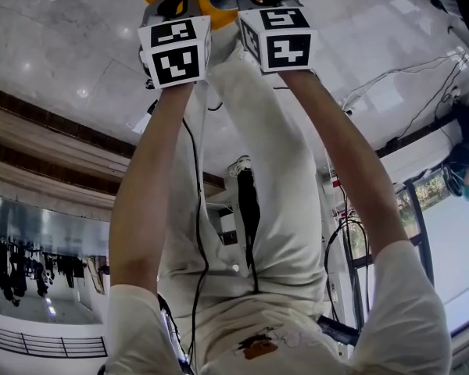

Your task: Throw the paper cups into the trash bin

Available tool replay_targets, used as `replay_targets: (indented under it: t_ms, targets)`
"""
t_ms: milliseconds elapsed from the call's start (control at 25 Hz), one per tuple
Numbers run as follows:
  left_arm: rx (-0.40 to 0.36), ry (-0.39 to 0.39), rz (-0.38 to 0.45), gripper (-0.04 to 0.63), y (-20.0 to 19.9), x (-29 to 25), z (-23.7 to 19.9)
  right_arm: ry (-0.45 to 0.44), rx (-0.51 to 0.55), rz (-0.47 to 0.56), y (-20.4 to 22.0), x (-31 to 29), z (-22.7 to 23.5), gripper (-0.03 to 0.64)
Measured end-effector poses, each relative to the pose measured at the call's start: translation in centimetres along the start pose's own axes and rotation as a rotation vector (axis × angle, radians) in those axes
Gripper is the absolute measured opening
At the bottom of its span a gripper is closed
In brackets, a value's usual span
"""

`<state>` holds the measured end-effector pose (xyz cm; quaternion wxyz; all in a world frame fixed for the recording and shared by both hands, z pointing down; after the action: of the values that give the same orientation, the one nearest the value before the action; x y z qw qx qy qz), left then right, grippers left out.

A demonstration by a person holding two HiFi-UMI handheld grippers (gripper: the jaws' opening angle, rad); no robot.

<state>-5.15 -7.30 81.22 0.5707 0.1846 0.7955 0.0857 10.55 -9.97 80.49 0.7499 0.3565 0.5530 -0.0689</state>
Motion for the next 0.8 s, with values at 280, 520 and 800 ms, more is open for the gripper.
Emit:
replay_targets:
  t_ms: [280,520,800]
  targets:
    - [0.000,0.000,-0.001,0.006,-0.3,1.3,0.2,-0.007,0.000,-0.006,-0.2,1.3,-0.3,0.112]
    - [0.003,0.019,0.000,0.006,-1.0,4.0,1.2,-0.004,0.012,-0.001,-1.3,4.3,-0.7,0.110]
    - [-0.006,0.048,0.003,0.006,-2.3,9.9,3.8,0.002,0.036,0.019,-3.3,10.4,-2.0,0.061]
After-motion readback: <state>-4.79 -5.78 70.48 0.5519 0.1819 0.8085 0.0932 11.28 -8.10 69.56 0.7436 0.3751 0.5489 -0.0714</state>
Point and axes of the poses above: the fingertips, and each gripper's own axes: x backward along the fingers, z to its right, y out of its underside, the point moved 10 cm from there along x, backward along the fingers, and after that the axes turned 14 degrees about x, right-handed, at the moved point
